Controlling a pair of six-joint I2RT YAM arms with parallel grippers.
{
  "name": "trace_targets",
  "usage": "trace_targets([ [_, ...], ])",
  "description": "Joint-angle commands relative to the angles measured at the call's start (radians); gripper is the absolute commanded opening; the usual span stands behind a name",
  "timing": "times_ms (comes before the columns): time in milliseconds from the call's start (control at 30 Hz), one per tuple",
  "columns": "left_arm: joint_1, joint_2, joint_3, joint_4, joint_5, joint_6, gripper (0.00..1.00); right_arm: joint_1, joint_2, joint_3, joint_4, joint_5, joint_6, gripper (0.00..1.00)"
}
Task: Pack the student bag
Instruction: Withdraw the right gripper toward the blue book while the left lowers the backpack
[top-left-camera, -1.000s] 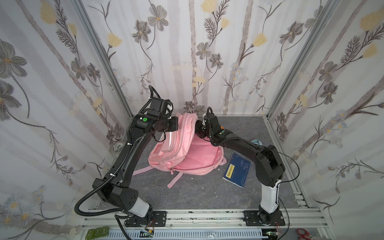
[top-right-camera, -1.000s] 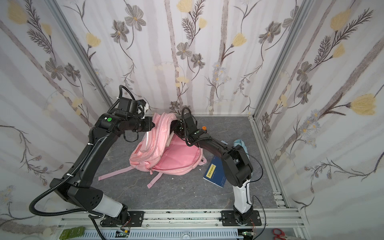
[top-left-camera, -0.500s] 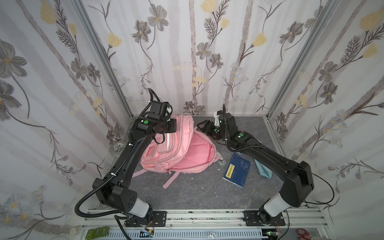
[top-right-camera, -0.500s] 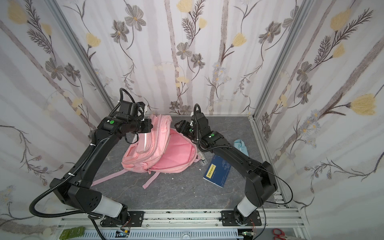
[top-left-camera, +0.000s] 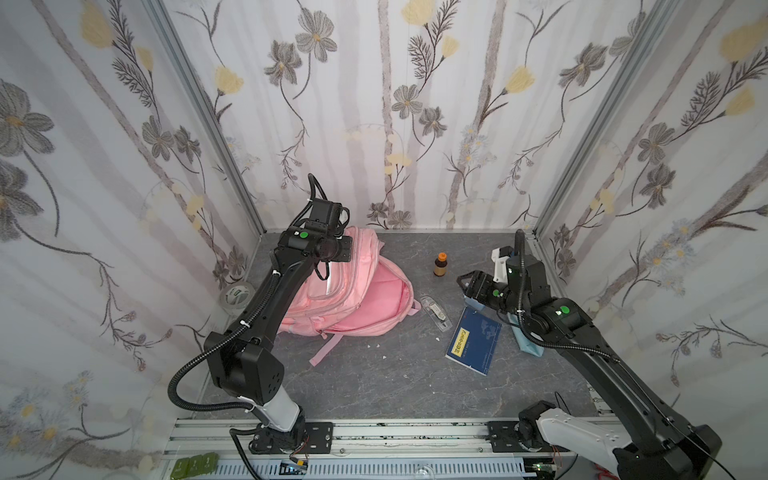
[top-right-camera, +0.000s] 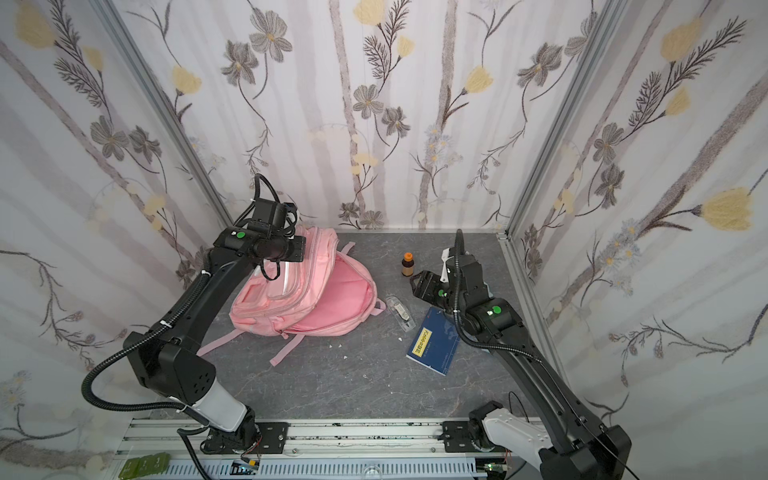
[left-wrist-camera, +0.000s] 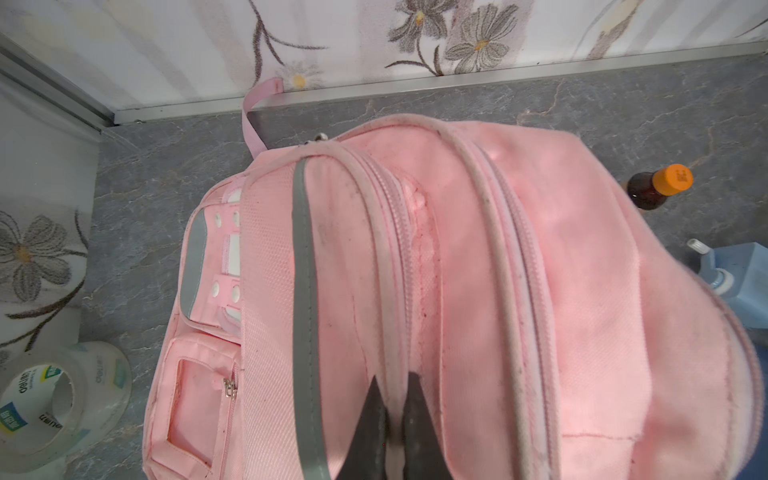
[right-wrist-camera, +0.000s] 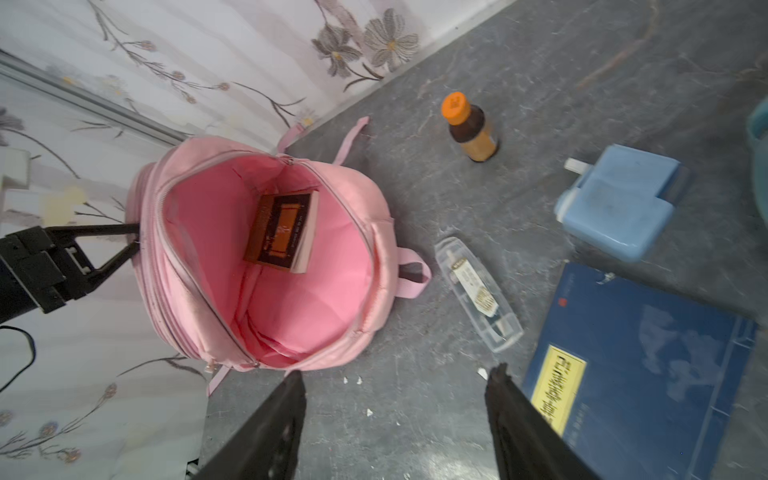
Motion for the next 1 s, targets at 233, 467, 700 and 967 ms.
trace_targets([
  [233,0.003,0.161,0.163,0.036,0.02,-0.041,0.0,-0.228,-0.158,-0.133,-0.159,-0.018,-0.072,0.69],
  [467,0.002,0.257,0.272,-0.033,-0.009,-0.048,0.35,-0.365,-0.257,-0.233,-0.204,-0.052,-0.104,0.69],
  [700,-0.002,0.197,0.203,0.008,-0.01,-0.132,0.61,-0.454,-0.311,-0.361,-0.199,-0.111,-0.072,0.7],
  [967,-0.14,0.122,0.101,0.068,0.041,-0.234,0.63,-0.516,-0.262,-0.448,-0.094,-0.211,-0.063,0.67],
])
